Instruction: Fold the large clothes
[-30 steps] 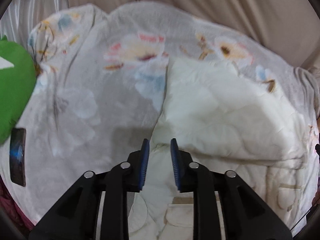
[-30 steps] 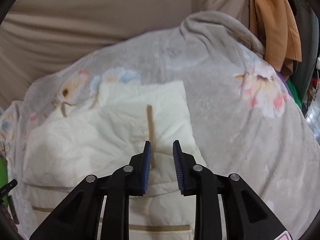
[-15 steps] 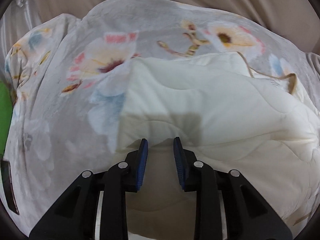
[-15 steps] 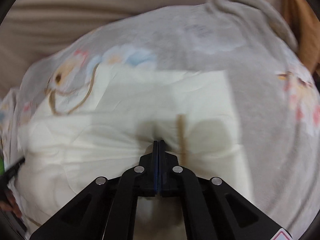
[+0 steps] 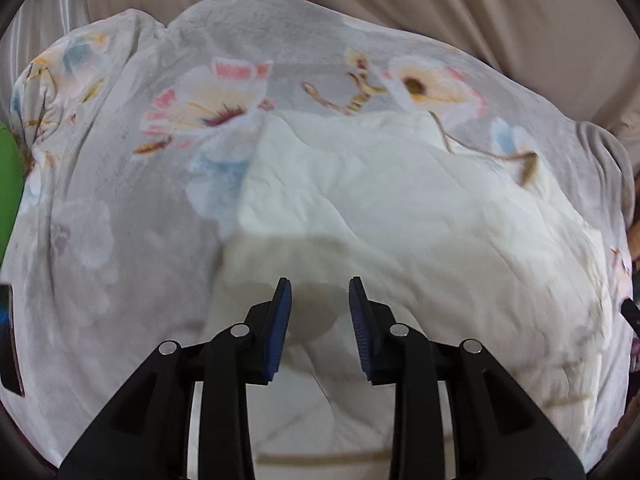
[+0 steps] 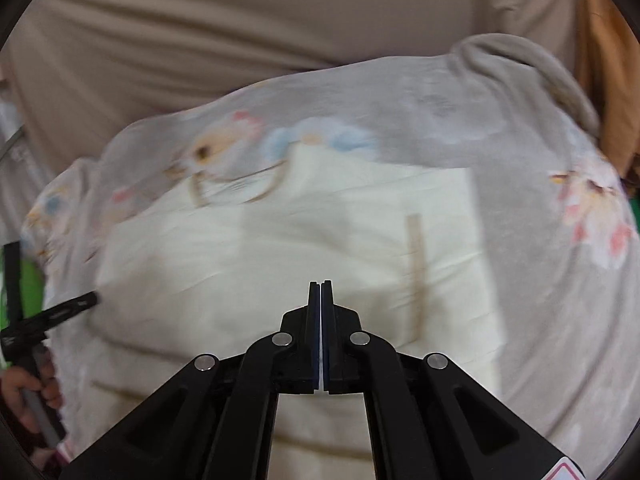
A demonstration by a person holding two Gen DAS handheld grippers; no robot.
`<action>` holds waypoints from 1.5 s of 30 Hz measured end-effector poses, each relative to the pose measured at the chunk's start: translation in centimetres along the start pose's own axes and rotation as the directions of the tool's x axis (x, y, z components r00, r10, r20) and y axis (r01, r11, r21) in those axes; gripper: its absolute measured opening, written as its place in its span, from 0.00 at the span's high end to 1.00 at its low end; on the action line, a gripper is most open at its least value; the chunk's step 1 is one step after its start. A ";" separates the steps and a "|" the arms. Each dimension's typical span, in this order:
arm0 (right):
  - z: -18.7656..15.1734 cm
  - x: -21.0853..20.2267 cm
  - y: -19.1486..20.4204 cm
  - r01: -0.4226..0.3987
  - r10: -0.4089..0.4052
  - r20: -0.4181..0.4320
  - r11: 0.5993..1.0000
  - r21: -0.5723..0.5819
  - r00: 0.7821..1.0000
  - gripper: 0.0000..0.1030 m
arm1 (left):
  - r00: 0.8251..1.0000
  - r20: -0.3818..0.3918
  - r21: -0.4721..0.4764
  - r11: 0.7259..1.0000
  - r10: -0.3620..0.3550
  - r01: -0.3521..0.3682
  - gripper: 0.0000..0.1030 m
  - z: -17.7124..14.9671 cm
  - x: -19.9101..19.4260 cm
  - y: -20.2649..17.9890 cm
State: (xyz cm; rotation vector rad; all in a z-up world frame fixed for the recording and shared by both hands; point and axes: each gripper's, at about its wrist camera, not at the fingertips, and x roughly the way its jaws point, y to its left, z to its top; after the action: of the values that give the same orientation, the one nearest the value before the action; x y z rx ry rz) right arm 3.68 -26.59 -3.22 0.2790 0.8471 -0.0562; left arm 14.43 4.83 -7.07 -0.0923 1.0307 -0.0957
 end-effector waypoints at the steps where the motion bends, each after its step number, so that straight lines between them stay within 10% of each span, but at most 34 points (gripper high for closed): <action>1: -0.6 0.6 2.1 -0.043 0.042 -0.022 0.998 -0.036 0.999 1.00 | 1.000 -0.008 0.006 1.000 -0.010 0.010 0.72 -0.6 0.0 -0.6; 7: -4.0 6.9 8.5 -0.085 0.057 -0.149 0.979 -0.186 0.987 1.00 | 0.998 -0.026 0.085 0.995 0.051 -0.048 0.66 -3.1 2.3 -2.2; 11: -5.0 6.2 2.2 -0.041 0.033 -0.146 0.998 -0.049 0.989 1.00 | 0.997 -0.017 0.081 0.994 0.077 -0.076 0.66 -3.6 2.2 0.6; 17: -4.7 0.7 -6.5 0.222 -0.213 -0.101 0.971 0.083 0.972 1.00 | 0.998 -0.002 0.006 0.998 0.059 -0.059 0.68 -2.1 -0.1 3.9; 23: 2.2 0.5 0.8 0.050 -0.049 0.040 0.998 -0.029 0.998 1.00 | 0.989 0.133 -0.001 0.998 -0.063 0.064 0.65 4.5 -2.0 0.5; 29: 4.2 9.7 10.4 -0.079 0.063 -0.078 0.971 -0.227 0.995 1.00 | 0.997 0.068 0.095 0.995 -0.033 0.026 0.65 7.6 5.6 -4.6; 38: 3.3 9.2 -6.2 0.158 -0.152 -0.063 0.983 0.095 0.986 1.00 | 0.988 0.082 0.013 0.991 0.133 -0.135 0.56 7.7 8.4 2.8; 45: 0.5 3.7 -0.2 0.035 -0.035 -0.006 0.999 -0.023 0.999 1.00 | 0.996 0.094 -0.013 1.000 -0.005 0.006 0.57 3.1 1.0 0.2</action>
State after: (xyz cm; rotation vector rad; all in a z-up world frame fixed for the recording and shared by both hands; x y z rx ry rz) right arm 6.48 -26.67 -5.75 0.2432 0.8589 -0.0785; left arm 17.57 5.03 -6.34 -0.1105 0.9377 -0.0885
